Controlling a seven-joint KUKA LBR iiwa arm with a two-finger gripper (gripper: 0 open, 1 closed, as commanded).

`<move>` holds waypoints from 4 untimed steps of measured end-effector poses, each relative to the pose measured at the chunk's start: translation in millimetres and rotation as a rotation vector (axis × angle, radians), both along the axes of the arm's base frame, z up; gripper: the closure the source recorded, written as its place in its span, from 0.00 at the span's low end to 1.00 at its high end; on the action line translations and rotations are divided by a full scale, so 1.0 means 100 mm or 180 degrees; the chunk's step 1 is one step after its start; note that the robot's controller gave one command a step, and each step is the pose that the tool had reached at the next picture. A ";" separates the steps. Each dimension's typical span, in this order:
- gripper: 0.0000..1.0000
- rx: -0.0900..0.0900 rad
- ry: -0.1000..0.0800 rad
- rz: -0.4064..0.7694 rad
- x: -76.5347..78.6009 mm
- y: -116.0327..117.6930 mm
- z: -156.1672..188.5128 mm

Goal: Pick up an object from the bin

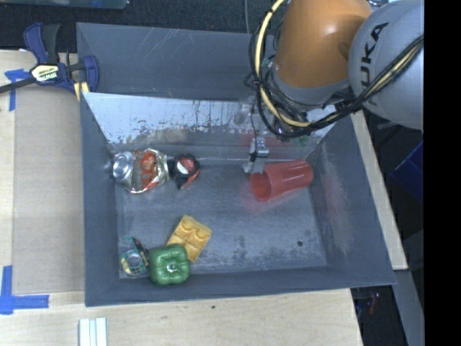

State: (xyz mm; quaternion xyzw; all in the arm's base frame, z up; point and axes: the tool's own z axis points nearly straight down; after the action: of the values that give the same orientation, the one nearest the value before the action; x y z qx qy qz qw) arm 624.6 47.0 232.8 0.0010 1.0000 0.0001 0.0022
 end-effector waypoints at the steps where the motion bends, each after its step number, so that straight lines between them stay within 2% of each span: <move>1: 0.00 0.0000 0.0000 0.0001 0.00 0.00 0.00; 2: 0.00 0.0002 -0.0008 -0.0104 -0.46 0.73 -0.36; 3: 0.00 -0.0002 -0.0043 0.0077 -0.36 1.17 -0.39; 4: 0.00 0.0004 -0.0017 -0.0424 -0.57 1.15 -0.63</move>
Offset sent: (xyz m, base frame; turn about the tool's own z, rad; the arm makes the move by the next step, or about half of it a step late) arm -0.0480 0.0768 -0.0373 0.0316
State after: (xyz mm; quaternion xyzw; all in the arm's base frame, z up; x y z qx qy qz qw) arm 567.3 161.7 170.2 0.0676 0.9977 0.0006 0.0049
